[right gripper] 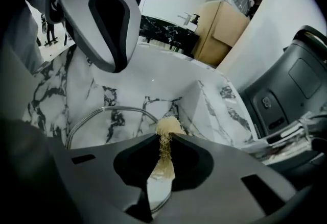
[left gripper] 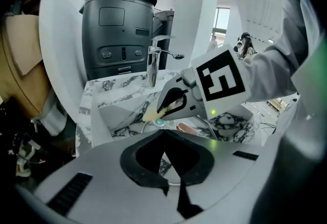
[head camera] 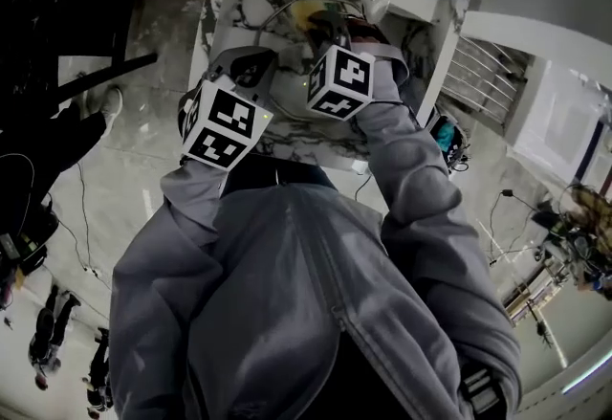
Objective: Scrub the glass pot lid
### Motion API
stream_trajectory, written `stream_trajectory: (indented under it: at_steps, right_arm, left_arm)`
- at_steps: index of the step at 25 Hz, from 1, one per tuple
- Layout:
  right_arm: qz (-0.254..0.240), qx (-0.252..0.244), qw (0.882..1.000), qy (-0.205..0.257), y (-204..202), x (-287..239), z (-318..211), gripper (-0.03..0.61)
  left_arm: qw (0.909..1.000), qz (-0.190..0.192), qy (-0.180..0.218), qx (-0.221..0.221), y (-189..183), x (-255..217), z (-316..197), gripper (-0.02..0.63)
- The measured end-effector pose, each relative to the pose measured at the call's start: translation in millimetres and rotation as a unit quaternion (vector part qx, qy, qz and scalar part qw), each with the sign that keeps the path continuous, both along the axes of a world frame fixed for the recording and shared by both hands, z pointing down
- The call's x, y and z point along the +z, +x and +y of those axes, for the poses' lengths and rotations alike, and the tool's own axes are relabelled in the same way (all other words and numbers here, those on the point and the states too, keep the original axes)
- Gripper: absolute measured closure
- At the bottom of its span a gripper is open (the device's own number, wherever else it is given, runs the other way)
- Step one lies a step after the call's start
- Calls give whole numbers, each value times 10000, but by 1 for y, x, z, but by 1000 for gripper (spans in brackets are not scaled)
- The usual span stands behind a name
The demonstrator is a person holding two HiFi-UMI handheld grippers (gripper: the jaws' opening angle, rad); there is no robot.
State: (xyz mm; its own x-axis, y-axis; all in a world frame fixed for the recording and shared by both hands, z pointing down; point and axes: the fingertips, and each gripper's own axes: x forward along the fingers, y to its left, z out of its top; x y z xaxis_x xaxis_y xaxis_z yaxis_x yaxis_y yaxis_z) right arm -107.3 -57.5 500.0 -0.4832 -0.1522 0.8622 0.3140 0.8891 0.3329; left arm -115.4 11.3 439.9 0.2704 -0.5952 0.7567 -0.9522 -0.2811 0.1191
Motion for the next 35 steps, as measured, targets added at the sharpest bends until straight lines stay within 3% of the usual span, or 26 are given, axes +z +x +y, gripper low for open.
stream_trajectory:
  at_steps: [5, 12, 23, 29, 35]
  right_arm:
    - [563, -405, 9974, -185, -23, 41, 19, 520]
    - [1165, -536, 9916, -176, -35, 78, 27, 520]
    - [1727, -831, 9801, -514, 1, 81, 92, 520]
    - [1849, -709, 9725, -1223, 31, 80, 131, 520]
    - [2137, -600, 9480, -2280, 55, 80, 170, 520]
  left_arm:
    - [9996, 83, -17, -267, -13, 3, 10, 598]
    - [9987, 130, -27, -489, -23, 1, 10, 598]
    - [9980, 154, 90, -605, -24, -9, 17, 598]
    - [9981, 146, 105, -587, -14, -9, 29, 598]
    - [9985, 181, 115, -498, 4, -12, 39, 598]
